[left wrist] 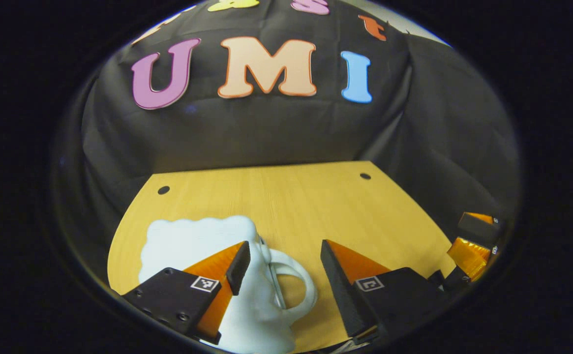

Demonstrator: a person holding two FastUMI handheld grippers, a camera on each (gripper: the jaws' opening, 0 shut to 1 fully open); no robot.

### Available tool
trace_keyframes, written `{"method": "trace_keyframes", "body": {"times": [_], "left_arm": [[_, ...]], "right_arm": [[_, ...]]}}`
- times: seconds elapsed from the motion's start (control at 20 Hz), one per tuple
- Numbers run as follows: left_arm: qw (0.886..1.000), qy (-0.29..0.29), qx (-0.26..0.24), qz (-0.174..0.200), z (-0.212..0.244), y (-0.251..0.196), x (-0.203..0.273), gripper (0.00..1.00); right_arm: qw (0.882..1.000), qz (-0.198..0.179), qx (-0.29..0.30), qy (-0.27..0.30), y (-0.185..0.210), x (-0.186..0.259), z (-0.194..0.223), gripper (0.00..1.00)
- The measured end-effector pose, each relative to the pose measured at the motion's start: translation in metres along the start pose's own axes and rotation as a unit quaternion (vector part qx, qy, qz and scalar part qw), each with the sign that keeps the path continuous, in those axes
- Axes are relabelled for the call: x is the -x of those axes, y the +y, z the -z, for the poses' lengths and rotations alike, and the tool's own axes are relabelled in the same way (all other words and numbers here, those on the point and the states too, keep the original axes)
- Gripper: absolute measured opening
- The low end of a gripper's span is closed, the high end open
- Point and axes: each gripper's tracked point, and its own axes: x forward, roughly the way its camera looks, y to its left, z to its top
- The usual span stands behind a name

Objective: First open the suitcase, pack the skin care products into it, and then close the suitcase.

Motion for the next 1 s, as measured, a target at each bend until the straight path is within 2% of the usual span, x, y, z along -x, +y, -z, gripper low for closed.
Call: {"method": "trace_keyframes", "body": {"times": [0.05,0.1,0.35,0.45,0.5,0.55,0.6,0.7,0.75,1.0], "left_arm": [[1.0,-0.029,-0.001,-0.009,-0.011,-0.001,0.004,0.93],[0.998,-0.065,-0.002,-0.021,-0.023,0.0,0.01,0.96],[0.979,-0.187,0.002,-0.079,-0.074,0.009,0.058,0.96],[0.971,-0.227,-0.003,-0.08,-0.095,0.008,0.073,0.96],[0.968,-0.239,-0.005,-0.075,-0.104,0.006,0.079,0.96],[0.967,-0.247,-0.007,-0.07,-0.109,0.005,0.082,0.96],[0.965,-0.251,-0.01,-0.069,-0.113,0.004,0.086,0.96],[0.962,-0.264,-0.022,-0.068,-0.123,0.003,0.094,0.95],[0.961,-0.268,-0.029,-0.067,-0.127,0.003,0.097,0.96],[0.961,-0.267,-0.045,-0.059,-0.128,0.004,0.1,0.96]], "right_arm": [[1.0,0.002,0.0,-0.008,-0.001,0.0,-0.007,0.98],[1.0,0.004,-0.001,-0.016,-0.002,0.0,-0.014,0.98],[0.996,0.027,-0.007,-0.086,-0.009,0.007,-0.069,0.98],[0.991,0.042,-0.004,-0.124,-0.012,0.013,-0.096,0.98],[0.989,0.048,0.001,-0.142,-0.013,0.016,-0.108,0.98],[0.986,0.053,0.007,-0.159,-0.014,0.018,-0.121,0.93],[0.983,0.057,0.01,-0.174,-0.014,0.022,-0.134,0.98],[0.978,0.059,0.01,-0.199,-0.011,0.028,-0.154,0.94],[0.976,0.059,0.009,-0.208,-0.009,0.031,-0.16,0.98],[0.971,0.058,0.025,-0.229,0.004,0.042,-0.175,0.97]]}}
